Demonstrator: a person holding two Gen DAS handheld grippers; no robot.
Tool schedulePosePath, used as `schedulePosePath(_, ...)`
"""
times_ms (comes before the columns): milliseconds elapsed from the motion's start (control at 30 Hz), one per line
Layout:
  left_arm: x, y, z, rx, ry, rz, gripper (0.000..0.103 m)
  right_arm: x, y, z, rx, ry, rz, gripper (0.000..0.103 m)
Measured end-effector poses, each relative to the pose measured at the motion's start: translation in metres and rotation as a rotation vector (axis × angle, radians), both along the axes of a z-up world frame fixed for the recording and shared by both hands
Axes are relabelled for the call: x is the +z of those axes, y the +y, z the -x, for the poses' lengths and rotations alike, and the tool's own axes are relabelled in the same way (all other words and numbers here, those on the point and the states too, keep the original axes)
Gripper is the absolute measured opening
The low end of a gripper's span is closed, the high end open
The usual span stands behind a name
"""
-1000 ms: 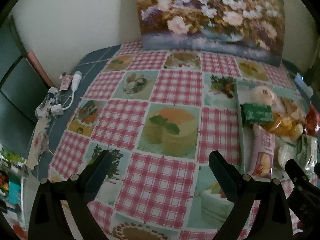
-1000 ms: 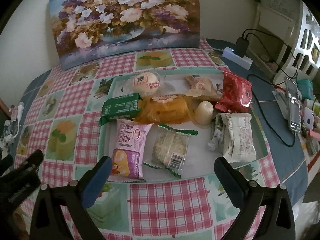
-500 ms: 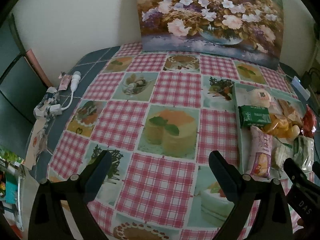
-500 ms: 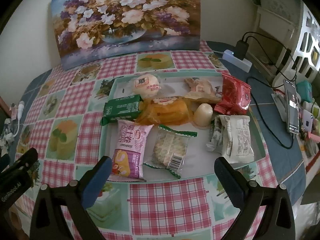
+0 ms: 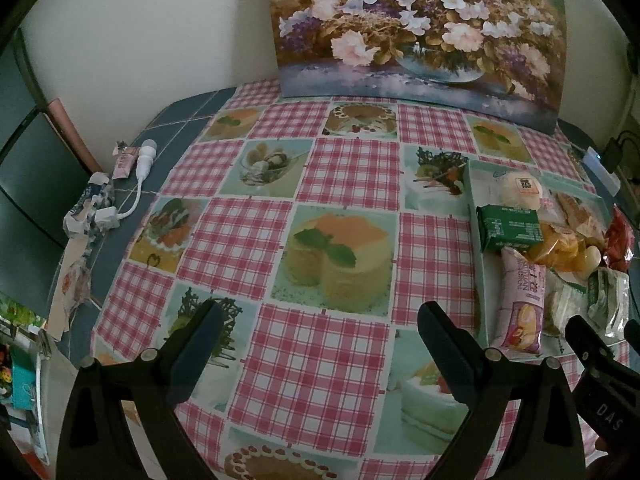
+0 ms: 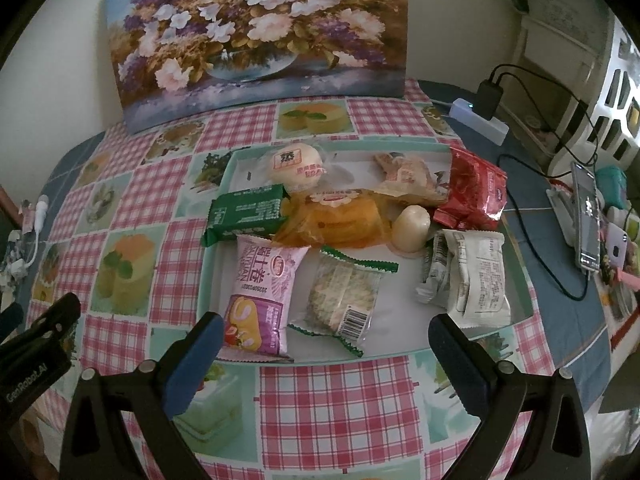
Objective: Organize snacks
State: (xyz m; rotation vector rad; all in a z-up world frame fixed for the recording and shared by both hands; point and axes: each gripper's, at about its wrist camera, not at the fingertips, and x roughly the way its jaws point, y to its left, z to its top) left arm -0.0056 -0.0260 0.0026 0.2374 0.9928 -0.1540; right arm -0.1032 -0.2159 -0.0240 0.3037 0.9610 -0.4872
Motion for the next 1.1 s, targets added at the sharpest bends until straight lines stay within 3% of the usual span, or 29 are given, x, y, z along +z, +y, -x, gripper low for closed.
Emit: schedulePosePath(1100, 0.0027, 0.0001, 0.0012, -0.013, -0.009, 0.025, 0.098, -0.0006, 0.0004, -0.0004, -0.001, 0.0, -0.001, 0.103)
